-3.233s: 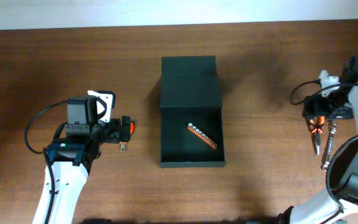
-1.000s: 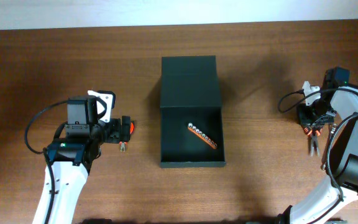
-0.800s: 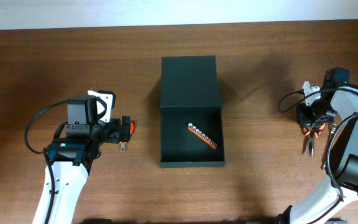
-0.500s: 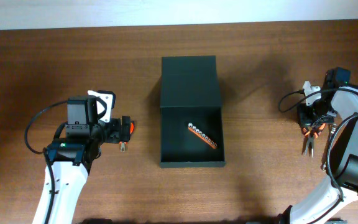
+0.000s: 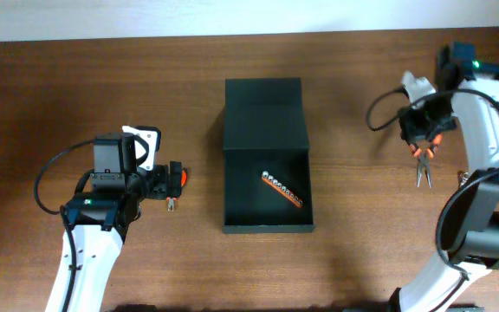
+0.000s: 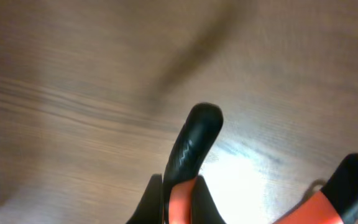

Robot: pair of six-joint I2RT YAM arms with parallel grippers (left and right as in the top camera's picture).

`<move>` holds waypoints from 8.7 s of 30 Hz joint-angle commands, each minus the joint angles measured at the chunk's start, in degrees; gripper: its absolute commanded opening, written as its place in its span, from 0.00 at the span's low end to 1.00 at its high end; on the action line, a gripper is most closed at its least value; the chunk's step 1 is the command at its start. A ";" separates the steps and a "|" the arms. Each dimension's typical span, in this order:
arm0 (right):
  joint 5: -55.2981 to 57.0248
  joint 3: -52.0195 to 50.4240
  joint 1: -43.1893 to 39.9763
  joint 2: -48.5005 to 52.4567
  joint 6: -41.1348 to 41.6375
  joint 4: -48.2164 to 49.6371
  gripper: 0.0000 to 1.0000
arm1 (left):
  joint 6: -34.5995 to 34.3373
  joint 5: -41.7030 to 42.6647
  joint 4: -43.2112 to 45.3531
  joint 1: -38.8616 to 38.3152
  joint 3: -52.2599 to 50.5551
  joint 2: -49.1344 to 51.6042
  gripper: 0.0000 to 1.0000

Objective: Pack container
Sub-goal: 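Carry the pliers with the right gripper into the green box, then release the pliers in the box and move the right gripper right, then lower the right gripper onto the chrome wrench and grasp it, then carry the wrench with the right gripper into the green box and release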

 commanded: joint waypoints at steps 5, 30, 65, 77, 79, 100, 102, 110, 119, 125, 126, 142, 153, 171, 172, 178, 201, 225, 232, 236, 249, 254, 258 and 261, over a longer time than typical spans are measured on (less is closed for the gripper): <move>-2.25 12.15 20.09 -4.83 -2.32 -11.54 0.04 | 0.90 0.63 0.04 0.31 0.94 0.39 0.99; 6.75 -2.60 48.96 -20.28 7.76 -2.80 0.04 | 0.92 0.66 -0.07 0.31 0.94 0.39 0.99; -8.44 -15.78 49.03 -8.35 -14.73 15.82 0.04 | 0.87 0.68 -0.13 0.28 0.94 0.39 0.99; -8.50 -15.80 48.94 -2.10 -14.71 15.85 0.20 | 0.90 0.66 -0.11 0.31 0.94 0.39 0.99; -8.50 -15.78 48.96 -2.05 -14.71 15.98 0.24 | 0.87 0.66 -0.13 0.31 0.94 0.39 0.99; 5.35 14.38 37.86 -2.69 8.44 7.23 0.92 | 0.90 0.68 -0.74 0.31 0.94 0.39 0.99; 8.61 22.49 30.25 -2.69 12.31 1.79 0.93 | 0.87 0.68 -1.16 0.31 0.94 0.39 0.99; 7.82 29.49 -2.36 -3.89 21.20 -14.56 0.99 | 0.90 0.66 -1.11 0.31 0.94 0.39 0.99; 3.28 26.29 -24.74 -10.27 22.91 -24.90 0.99 | 0.90 0.68 -1.09 0.31 0.94 0.39 0.99; 2.01 0.33 -35.60 -29.94 25.49 -19.19 0.99 | 0.92 0.68 -0.96 0.31 0.94 0.39 0.99; 2.05 -4.42 -36.39 -33.18 25.70 -17.05 0.99 | 0.90 0.68 -0.98 0.31 0.94 0.39 0.99; 0.20 -35.76 -37.64 -26.80 16.26 11.28 0.99 | 0.90 0.68 -1.18 0.31 0.94 0.39 0.99; -1.53 -35.78 -33.51 -15.61 8.61 22.23 0.96 | 0.87 0.68 -1.14 0.28 0.94 0.39 0.99; 4.42 -42.91 -27.61 -14.08 3.50 26.95 0.98 | 0.90 0.66 -1.16 0.28 0.94 0.39 0.99; 4.42 -44.76 -27.61 -14.08 3.50 28.92 0.98 | 0.87 0.68 -1.16 0.31 0.94 0.39 0.99; 3.96 -45.79 -27.61 -13.73 3.45 31.45 0.98 | 0.90 0.66 -1.16 0.31 0.94 0.39 0.99; 2.45 -45.79 -27.65 -8.76 3.52 33.44 0.75 | 0.90 0.66 -1.16 0.31 0.94 0.39 0.99; 1.99 -45.79 -27.63 -8.76 3.52 33.46 0.26 | 0.90 0.68 -1.16 0.31 0.94 0.39 0.99; 2.01 -45.79 -27.63 -8.76 3.52 33.46 0.12 | 0.90 0.68 -1.18 0.28 0.94 0.39 0.99; 2.01 -45.79 -27.63 -8.76 3.52 33.46 0.04 | 0.90 0.68 -1.18 0.31 0.94 0.39 0.99; -2.78 -36.87 -27.08 -9.86 6.99 26.97 0.04 | 0.90 0.66 -1.14 0.31 0.94 0.39 0.99; -2.97 -24.98 -23.28 -10.80 6.97 18.03 0.04 | 0.90 0.66 -1.14 0.31 0.94 0.39 0.99; -3.06 -11.87 -15.61 -10.84 6.95 10.03 0.04 | 0.90 0.66 -1.14 0.31 0.94 0.39 0.99; -4.20 -5.44 -9.81 -10.84 5.25 6.80 0.04 | 0.90 0.66 -1.14 0.31 0.94 0.39 0.99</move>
